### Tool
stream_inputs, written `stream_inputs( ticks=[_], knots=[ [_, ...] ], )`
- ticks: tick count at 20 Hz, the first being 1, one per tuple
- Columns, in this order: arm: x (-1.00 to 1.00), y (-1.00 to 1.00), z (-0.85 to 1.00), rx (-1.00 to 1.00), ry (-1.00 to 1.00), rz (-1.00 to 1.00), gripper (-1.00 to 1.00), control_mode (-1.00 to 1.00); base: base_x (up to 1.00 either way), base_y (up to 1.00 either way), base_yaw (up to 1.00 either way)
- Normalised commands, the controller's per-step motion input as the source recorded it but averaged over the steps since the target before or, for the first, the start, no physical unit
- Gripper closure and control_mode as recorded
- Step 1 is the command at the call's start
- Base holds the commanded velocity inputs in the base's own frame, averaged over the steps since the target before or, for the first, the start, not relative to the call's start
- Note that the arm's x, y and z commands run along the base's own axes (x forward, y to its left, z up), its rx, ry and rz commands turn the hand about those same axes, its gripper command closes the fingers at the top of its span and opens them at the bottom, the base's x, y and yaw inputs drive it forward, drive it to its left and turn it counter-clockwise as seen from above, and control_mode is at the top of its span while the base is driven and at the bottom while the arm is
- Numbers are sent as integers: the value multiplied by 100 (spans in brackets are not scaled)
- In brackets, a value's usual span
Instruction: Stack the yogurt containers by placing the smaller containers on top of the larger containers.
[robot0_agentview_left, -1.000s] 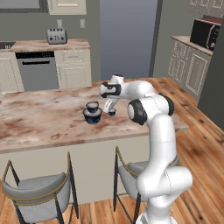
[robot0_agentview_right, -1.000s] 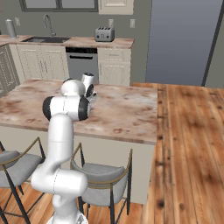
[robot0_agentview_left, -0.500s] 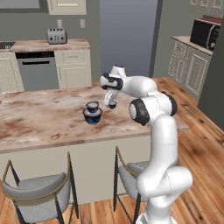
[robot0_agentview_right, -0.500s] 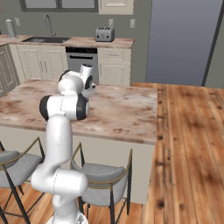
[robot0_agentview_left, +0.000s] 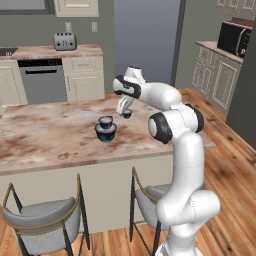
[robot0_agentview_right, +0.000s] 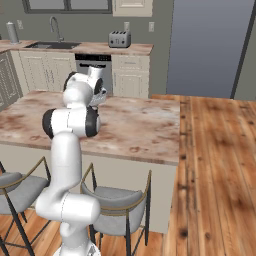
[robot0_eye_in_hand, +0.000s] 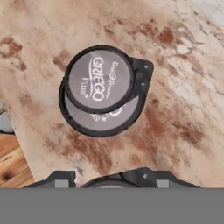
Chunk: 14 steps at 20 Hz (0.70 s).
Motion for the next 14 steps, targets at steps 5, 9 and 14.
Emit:
stream_inputs(
  ticks=[5,9,14],
  knots=[
    [-11,23,30,0,0,0,100,-100,0,0,0],
    [-6,37,19,0,0,0,100,-100,0,0,0],
    [0,42,10,0,0,0,100,-100,0,0,0]
  ],
)
